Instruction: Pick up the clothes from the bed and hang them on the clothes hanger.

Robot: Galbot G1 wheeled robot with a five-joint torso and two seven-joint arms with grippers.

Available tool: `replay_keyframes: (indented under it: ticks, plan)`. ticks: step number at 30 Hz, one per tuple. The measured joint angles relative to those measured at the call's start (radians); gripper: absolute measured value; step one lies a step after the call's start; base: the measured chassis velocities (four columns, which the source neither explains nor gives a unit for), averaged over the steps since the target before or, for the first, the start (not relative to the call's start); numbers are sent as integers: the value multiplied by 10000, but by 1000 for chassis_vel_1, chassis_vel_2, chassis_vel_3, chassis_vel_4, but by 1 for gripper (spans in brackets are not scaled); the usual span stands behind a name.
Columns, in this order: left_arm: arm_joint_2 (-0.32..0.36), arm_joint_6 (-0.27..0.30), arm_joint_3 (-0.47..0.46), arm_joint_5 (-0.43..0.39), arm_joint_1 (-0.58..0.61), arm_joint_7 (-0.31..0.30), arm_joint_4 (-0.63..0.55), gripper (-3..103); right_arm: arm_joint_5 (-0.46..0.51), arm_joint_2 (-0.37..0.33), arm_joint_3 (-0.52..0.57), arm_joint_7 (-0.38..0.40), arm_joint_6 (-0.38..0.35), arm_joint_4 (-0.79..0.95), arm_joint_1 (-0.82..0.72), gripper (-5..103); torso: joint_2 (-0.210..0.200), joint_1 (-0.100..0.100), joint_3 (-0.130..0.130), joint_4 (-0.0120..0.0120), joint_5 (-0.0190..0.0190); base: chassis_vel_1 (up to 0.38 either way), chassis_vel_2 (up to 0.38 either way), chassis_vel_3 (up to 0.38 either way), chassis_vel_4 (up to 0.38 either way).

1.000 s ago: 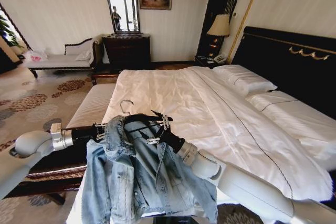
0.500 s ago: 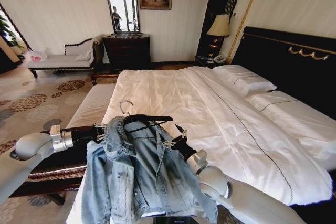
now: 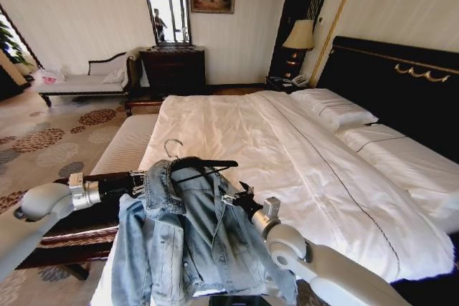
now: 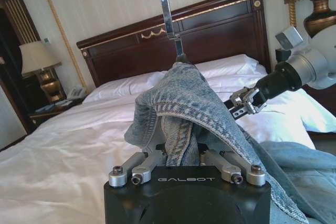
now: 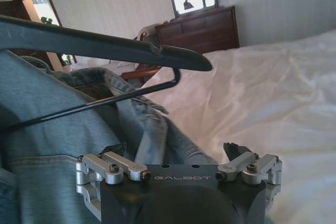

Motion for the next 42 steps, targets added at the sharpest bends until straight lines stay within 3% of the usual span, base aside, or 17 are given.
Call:
replay_keyframes:
  ticks: [3, 6, 8, 12, 13, 15, 17, 22, 24, 27, 29, 30, 42]
  plan:
    - [22, 0, 0, 25, 22, 6, -6, 21, 160, 49, -45, -1, -40, 35, 24, 98, 0, -1, 0, -1, 0, 0, 0, 0, 0]
    - [19, 0, -12, 28, 66, 3, -96, 21, 511, 161, -96, -30, -221, 42, 42, 83, 0, 0, 0, -1, 0, 0, 0, 0, 0]
    - [17, 0, -21, 28, 75, 3, -112, 21, 578, 176, -105, -30, -267, 42, 41, 83, 0, -1, 0, -1, 0, 0, 0, 0, 0]
    - [18, 6, -145, 16, 158, -3, -188, 21, 654, 277, -177, -34, -316, -92, 33, 61, 0, -1, 0, -2, 0, 0, 0, 0, 0]
    - [18, 6, -145, 16, 158, -3, -188, 21, 654, 277, -177, -34, -316, -92, 33, 61, 0, -1, 0, -2, 0, 0, 0, 0, 0]
    - [38, 9, -309, 0, 292, -3, -238, 21, 651, 330, -181, -33, -204, -139, 34, 50, 0, -1, 0, -2, 0, 0, 0, 0, 0]
    - [39, 9, -335, -2, 316, -3, -244, 21, 646, 331, -181, -32, -180, -139, 34, 50, 0, 0, 0, -1, 0, 0, 0, 0, 0]
    - [-13, 9, -549, 1, 521, 2, -258, 21, 449, 285, -149, -34, 0, -131, -14, 23, 0, -1, 0, -2, 0, 0, 0, 0, 0]
    - [-18, 9, -563, 2, 536, 3, -261, 21, 434, 282, -144, -39, 9, -130, -17, 23, 0, 0, 0, -2, 0, 0, 0, 0, 0]
    - [-51, 7, -678, 12, 682, 2, -302, 21, 368, 275, -124, -79, 53, -112, -18, 7, 0, -1, 0, -1, 0, 0, 0, 0, 0]
    - [-51, 7, -699, 12, 715, 2, -320, 21, 362, 277, -123, -90, 62, -103, -18, 7, 0, -1, 0, -1, 0, 0, 0, 0, 0]
    - [-51, 7, -743, 12, 765, 2, -356, 21, 337, 288, -124, -111, 87, -89, -20, 1, 0, -1, 0, -1, 0, 0, 0, 0, 0]
    - [-102, 5, -993, -82, 959, -19, -413, 21, 411, 512, -76, -1, 180, -311, 77, 0, 0, -1, 0, -2, -1, 0, 0, 0, 0]
